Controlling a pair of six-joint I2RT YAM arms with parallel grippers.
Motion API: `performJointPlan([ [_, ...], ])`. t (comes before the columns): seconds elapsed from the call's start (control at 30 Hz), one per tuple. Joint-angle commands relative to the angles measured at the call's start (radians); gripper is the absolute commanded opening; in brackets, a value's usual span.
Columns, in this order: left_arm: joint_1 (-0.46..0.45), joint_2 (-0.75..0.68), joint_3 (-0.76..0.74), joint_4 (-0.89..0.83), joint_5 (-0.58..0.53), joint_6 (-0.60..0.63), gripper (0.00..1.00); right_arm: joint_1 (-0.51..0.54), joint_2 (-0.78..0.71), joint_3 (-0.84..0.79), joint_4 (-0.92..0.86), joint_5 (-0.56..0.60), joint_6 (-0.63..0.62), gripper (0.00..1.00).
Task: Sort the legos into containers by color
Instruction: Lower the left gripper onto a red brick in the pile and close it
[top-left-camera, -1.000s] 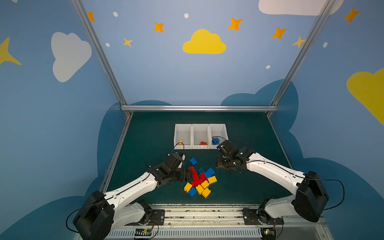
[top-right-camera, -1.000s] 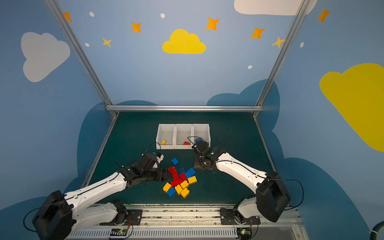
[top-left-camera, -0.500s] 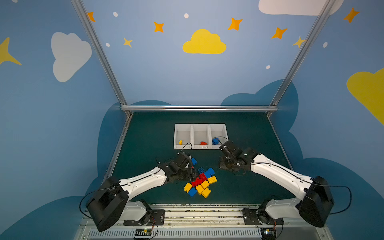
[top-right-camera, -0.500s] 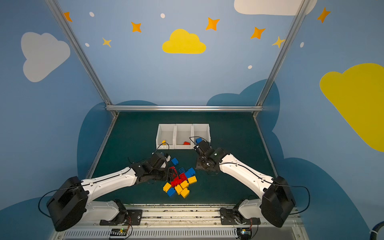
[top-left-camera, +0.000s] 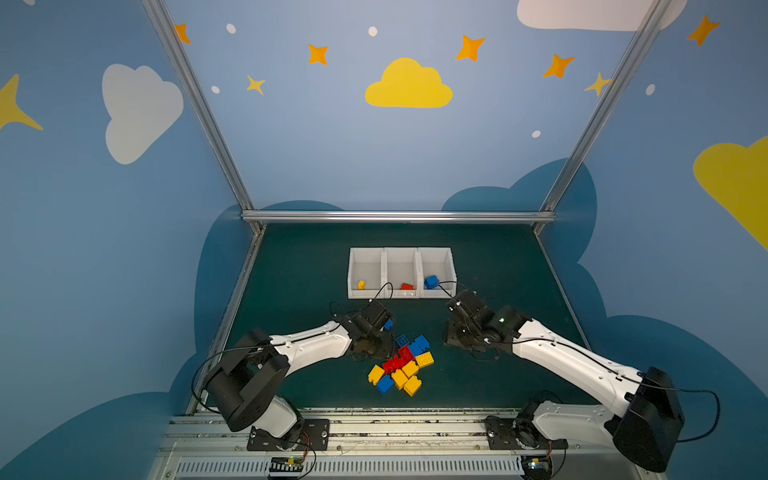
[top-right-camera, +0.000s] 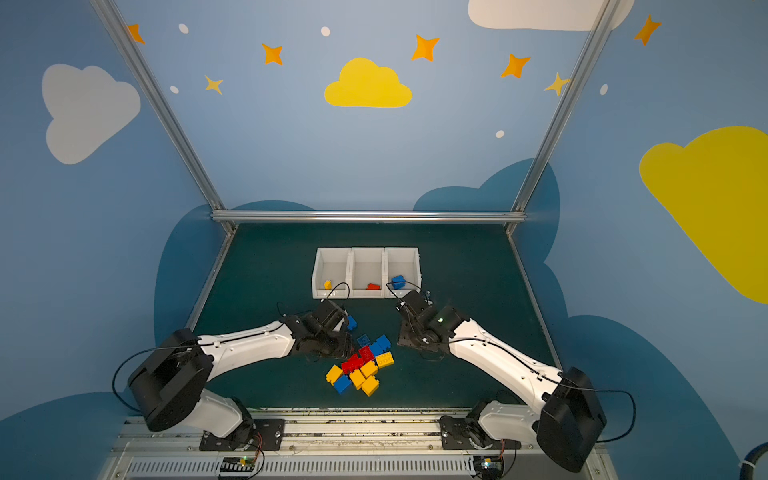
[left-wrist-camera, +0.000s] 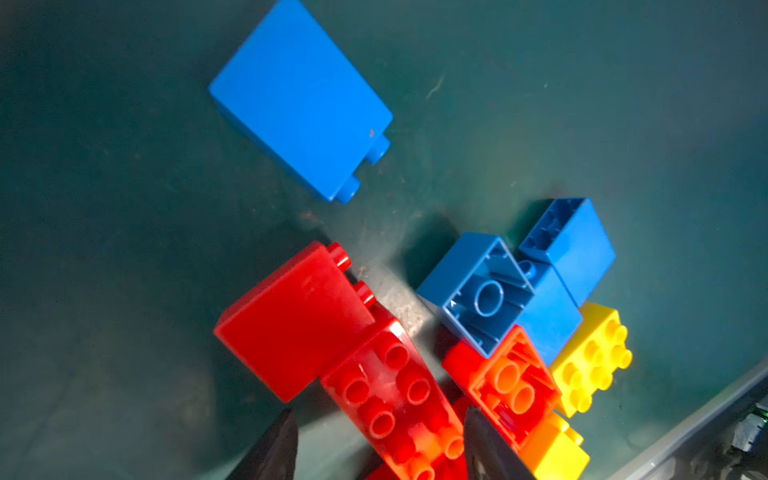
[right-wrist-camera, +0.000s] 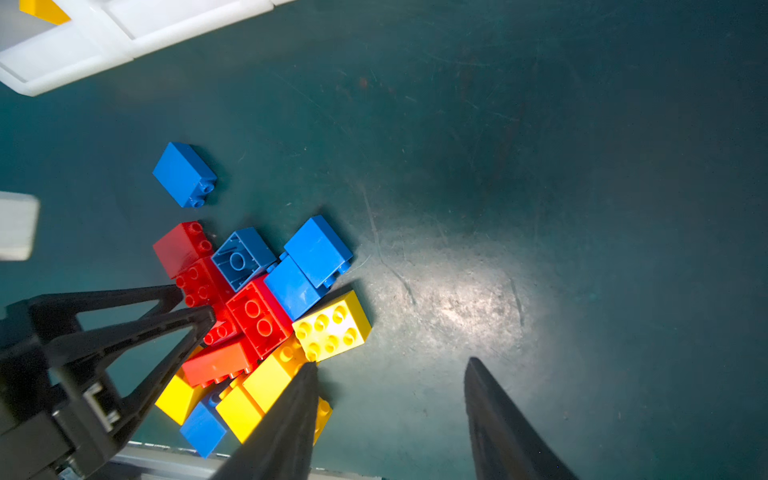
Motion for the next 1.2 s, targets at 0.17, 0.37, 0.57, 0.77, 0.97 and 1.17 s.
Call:
performJointPlan([
  [0.17, -0.005, 0.090, 0.075, -0.030, -0.005, 0.002, 0.58, 0.002, -0.023, -0.052, 0.002, 0.009, 0.009, 0.57],
  [0.37, -0.015, 0.143, 0.112, -0.071, -0.044, 0.023, 0.54, 0.000, -0.027, -0.063, -0.010, 0.014, 0.006, 0.58],
  [0.57, -0.044, 0.175, 0.147, -0.143, -0.094, 0.070, 0.48, -0.003, -0.046, -0.080, -0.011, 0.015, 0.016, 0.58],
  [0.77, -0.061, 0.169, 0.150, -0.200, -0.132, 0.130, 0.42, -0.005, -0.058, -0.087, -0.020, 0.016, 0.024, 0.58],
  [0.97, -0.061, 0.159, 0.157, -0.251, -0.173, 0.196, 0.42, -0.008, -0.059, -0.081, -0.028, 0.015, 0.026, 0.58],
  [1.17, -0.075, 0.179, 0.141, -0.223, -0.143, 0.168, 0.50, -0.009, -0.048, -0.075, -0.029, 0.011, 0.027, 0.58],
])
